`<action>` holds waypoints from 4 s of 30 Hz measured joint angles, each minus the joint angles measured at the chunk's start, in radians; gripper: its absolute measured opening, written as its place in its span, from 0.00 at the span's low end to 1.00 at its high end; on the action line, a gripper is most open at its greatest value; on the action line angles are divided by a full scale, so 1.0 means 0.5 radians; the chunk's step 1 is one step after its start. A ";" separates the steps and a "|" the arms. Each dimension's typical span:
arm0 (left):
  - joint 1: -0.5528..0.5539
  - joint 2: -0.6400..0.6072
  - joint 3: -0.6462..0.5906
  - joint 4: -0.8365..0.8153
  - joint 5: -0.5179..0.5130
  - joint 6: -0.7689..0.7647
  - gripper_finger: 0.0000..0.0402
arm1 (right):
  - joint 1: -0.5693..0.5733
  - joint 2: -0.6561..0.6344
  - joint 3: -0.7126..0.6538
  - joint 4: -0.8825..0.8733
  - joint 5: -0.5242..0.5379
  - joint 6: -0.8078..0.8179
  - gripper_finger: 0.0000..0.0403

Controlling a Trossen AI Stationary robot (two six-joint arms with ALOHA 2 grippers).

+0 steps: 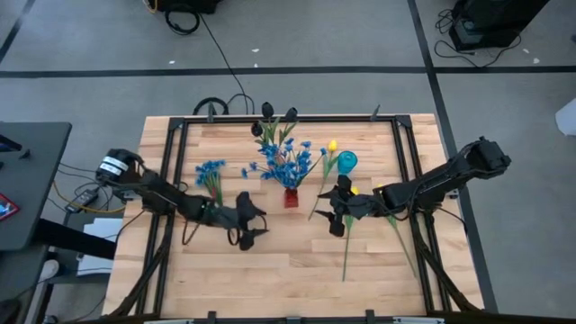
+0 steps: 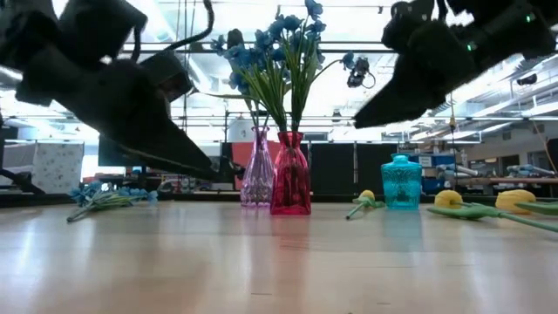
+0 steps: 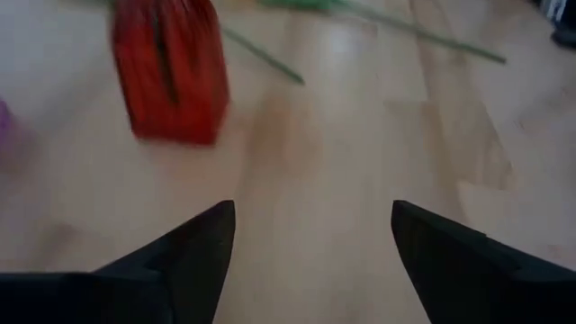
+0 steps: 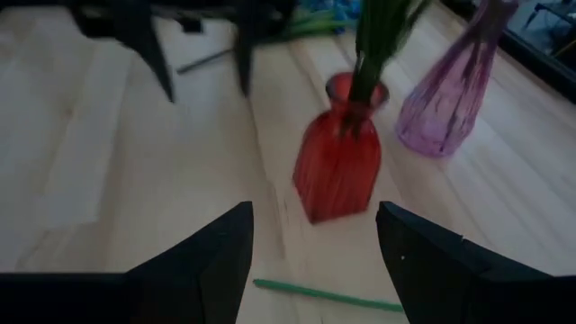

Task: Sort flowers into vase by color
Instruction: Put the blue flowers into the red vase

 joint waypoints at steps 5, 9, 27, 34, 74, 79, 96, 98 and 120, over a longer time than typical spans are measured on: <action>-0.072 -0.142 0.282 -0.941 0.048 -0.418 0.71 | 0.002 -0.025 -0.100 0.103 0.003 0.011 0.61; -0.106 -0.227 0.497 -1.705 0.025 -0.875 0.68 | 0.023 -0.038 -0.101 0.090 0.017 -0.057 0.61; -0.125 -0.266 0.638 -2.924 0.052 -2.490 0.51 | 0.109 0.130 -0.100 0.206 -0.007 -0.287 0.61; -0.094 -0.222 0.638 -3.015 -0.143 -2.718 0.50 | 0.161 0.132 -0.100 0.175 -0.009 -0.412 0.61; -0.038 -0.233 0.638 -3.327 -0.415 -2.595 0.06 | 0.157 0.130 -0.099 0.239 -0.105 -0.528 0.61; -0.060 -0.614 0.641 -3.315 -0.839 -2.274 0.06 | 0.097 0.110 -0.099 0.242 -0.058 -0.544 0.61; -0.102 -1.234 0.675 -3.013 -1.482 -0.920 0.06 | -0.408 -0.111 -0.099 0.394 -0.248 -0.231 0.61; -0.116 -1.295 0.749 -3.003 -1.551 -0.808 0.06 | -0.425 -0.090 -0.099 0.416 -0.248 -0.172 0.61; -0.163 -1.372 0.880 -1.250 -0.898 1.542 0.06 | -0.316 -0.071 -0.098 0.292 -0.142 0.459 0.61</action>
